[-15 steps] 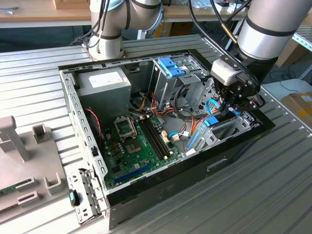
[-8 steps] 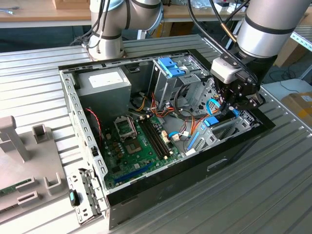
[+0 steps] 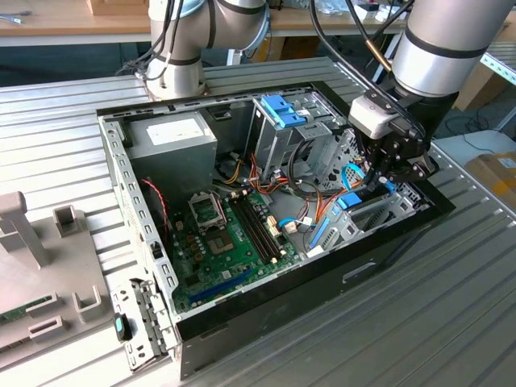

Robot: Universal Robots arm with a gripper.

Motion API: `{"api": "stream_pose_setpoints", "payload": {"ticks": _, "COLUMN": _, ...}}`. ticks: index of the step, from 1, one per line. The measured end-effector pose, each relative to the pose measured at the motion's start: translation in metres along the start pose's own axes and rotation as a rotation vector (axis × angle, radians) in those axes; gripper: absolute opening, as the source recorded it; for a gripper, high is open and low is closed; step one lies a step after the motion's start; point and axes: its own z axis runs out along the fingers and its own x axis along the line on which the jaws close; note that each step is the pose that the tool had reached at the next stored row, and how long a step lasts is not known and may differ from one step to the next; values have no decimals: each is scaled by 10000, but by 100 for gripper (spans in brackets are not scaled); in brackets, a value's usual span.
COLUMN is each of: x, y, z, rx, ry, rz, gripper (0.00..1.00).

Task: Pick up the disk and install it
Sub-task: 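Insert the second disk wire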

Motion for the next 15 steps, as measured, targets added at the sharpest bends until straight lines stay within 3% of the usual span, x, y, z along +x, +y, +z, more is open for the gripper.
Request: {"api": "stream_pose_setpoints", "payload": {"ticks": 15, "x": -10, "y": 12, "z": 58, "rx": -3, "ry": 9, "rz": 37, "gripper": 16}}
